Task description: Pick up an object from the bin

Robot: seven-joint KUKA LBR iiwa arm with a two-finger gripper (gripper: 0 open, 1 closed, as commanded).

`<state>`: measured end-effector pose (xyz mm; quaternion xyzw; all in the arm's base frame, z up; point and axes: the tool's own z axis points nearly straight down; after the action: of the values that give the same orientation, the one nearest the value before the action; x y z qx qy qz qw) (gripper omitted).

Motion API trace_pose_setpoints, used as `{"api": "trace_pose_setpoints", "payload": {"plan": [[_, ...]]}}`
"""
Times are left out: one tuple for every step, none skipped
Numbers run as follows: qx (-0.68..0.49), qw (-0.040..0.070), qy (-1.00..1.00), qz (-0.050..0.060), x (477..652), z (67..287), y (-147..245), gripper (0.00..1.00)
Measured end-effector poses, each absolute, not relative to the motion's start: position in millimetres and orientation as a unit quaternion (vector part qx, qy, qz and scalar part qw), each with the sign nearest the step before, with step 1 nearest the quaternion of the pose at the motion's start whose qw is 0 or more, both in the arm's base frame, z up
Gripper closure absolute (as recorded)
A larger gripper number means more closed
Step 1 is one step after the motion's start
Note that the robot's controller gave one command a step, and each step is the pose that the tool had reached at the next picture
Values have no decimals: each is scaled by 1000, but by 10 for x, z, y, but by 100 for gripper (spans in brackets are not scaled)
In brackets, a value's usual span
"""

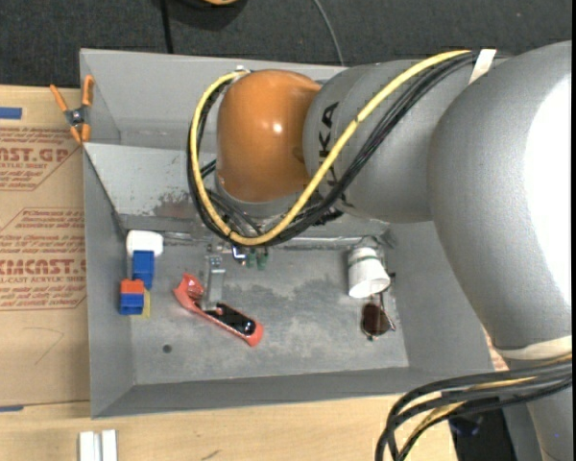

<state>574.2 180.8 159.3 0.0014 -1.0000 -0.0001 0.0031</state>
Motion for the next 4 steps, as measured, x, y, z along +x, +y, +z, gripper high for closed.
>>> {"api": "trace_pose_setpoints", "payload": {"plan": [[0,0,-1000,-1,5760,1641,1801,0],[-17,-3,-1000,-2,5665,1233,1734,0],[-25,4,-1000,0,5597,911,1621,0],[-76,-3,-997,-3,5520,823,1336,100]]}}
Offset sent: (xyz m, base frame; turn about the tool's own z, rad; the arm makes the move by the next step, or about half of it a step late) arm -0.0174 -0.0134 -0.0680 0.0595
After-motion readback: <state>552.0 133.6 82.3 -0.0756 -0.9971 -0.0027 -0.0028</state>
